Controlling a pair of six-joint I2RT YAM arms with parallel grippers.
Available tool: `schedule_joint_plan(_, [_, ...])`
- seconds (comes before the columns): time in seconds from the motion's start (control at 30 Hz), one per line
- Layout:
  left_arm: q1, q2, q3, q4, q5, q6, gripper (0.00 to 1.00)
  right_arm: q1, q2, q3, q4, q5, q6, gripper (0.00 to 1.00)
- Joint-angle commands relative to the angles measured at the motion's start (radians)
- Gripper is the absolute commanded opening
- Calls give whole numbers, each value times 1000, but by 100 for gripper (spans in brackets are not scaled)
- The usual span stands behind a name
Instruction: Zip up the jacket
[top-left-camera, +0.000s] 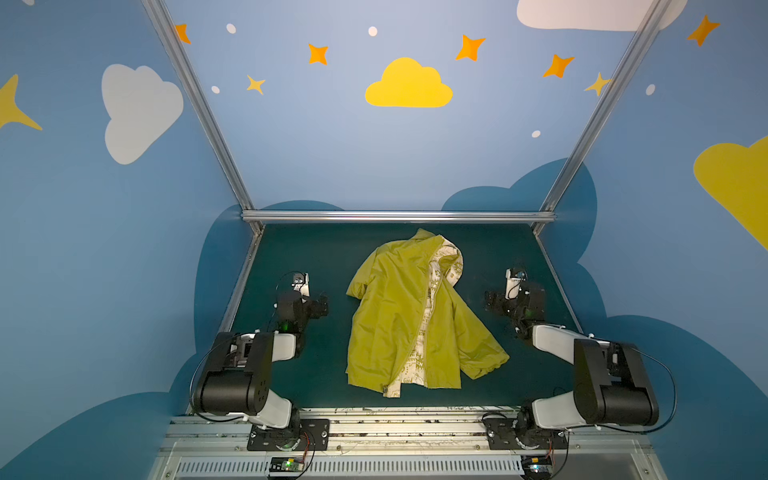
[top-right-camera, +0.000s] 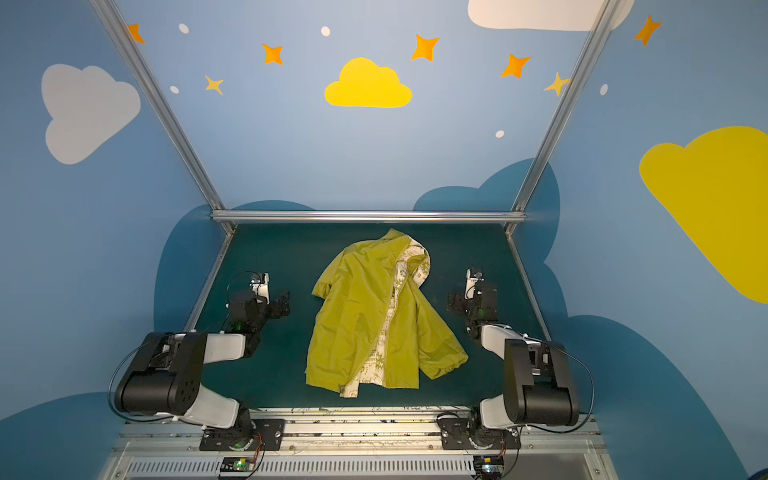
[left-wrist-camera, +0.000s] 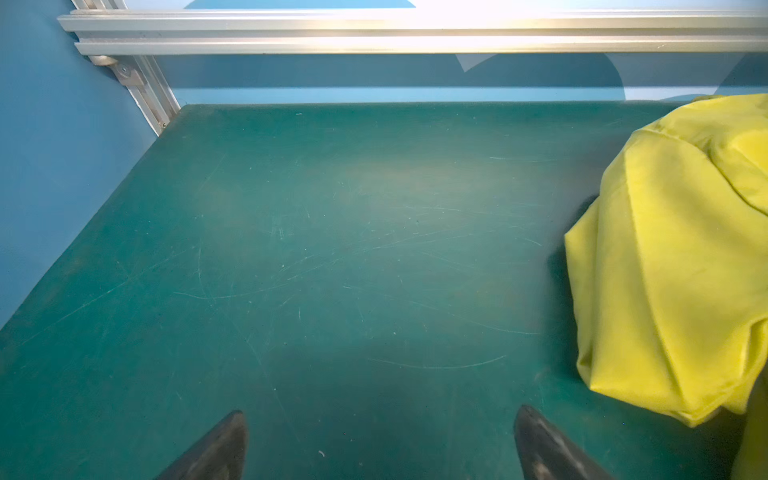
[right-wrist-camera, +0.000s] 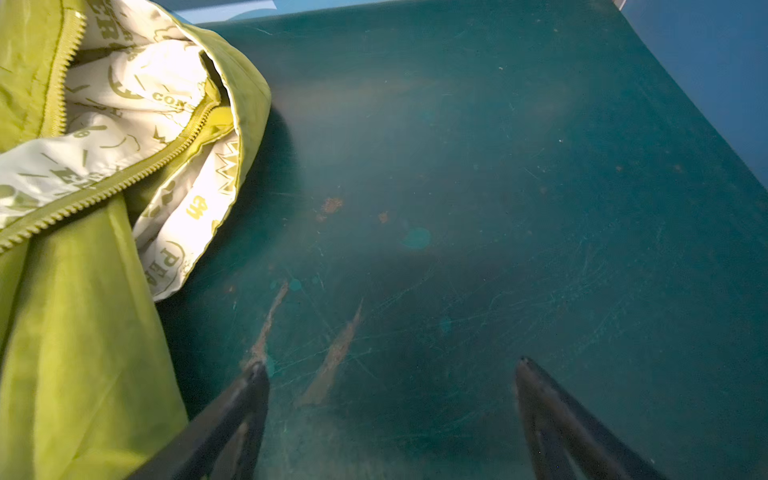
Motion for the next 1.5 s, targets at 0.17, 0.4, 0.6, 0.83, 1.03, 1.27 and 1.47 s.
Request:
schedule_joint_plan(0.17, [-2,9,20,18,11,-9,99,1,9,17,16,-13,6,91])
schedule_joint_plan(0.4, [-2,9,21,18,11,-10,99,4,7,16,17,-10,6,91])
schedule_joint_plan(0.6, [-2,9,22,18,11,-9,99,4,7,17,17,-9,6,91])
schedule_joint_plan(0.83, [-2,9,21,18,11,-10,99,5,7,17,17,-6,4,91])
schedule_joint_plan(1.03, [-2,8,20,19,11,-10,99,8,6,15,19,-2,5,91])
schedule_joint_plan(1.27, [-60,-186,154,-321,-61,1,99,85,-98,143,-241,137,-24,91])
schedule_joint_plan(1.47, [-107,-359,380,-738,227,-540,99,-8,-149,256,-370,-517,362,91])
